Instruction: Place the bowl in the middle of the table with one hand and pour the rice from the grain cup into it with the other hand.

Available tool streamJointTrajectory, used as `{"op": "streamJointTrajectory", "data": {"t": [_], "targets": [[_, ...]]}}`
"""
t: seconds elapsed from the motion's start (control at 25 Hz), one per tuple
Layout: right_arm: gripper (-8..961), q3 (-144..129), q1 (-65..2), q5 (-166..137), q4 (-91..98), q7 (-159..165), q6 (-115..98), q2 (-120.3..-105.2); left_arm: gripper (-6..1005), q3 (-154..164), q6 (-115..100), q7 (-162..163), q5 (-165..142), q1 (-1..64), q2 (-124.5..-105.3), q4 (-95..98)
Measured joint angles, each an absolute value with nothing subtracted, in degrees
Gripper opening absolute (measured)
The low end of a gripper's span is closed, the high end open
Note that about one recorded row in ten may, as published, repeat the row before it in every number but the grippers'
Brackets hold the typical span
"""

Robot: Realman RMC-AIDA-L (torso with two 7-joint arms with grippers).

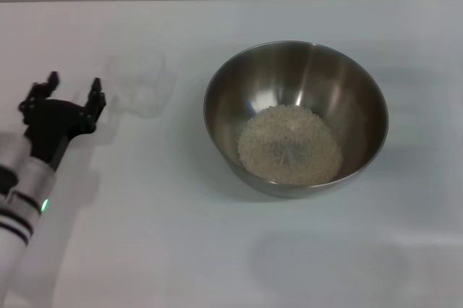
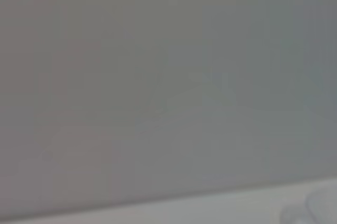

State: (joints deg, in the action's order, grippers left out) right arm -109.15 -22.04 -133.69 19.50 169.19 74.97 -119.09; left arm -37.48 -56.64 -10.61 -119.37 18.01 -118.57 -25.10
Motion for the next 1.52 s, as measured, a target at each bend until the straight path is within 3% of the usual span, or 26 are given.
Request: {"op": "streamJointTrajectory", "data": {"t": [0.32, 1.52], "targets": [[398, -111.52, -21.23, -133.65, 19.63, 169.19, 73.6, -119.53, 785, -32.21, -79.25, -8.11, -119.96, 11.87, -118.97, -25.31], [398, -117.59, -19.49, -133.41, 19.42, 169.19, 73.8, -119.89, 801, -34.55, -85.18, -2.42, -117.77, 16.38, -119.0, -23.81]]}}
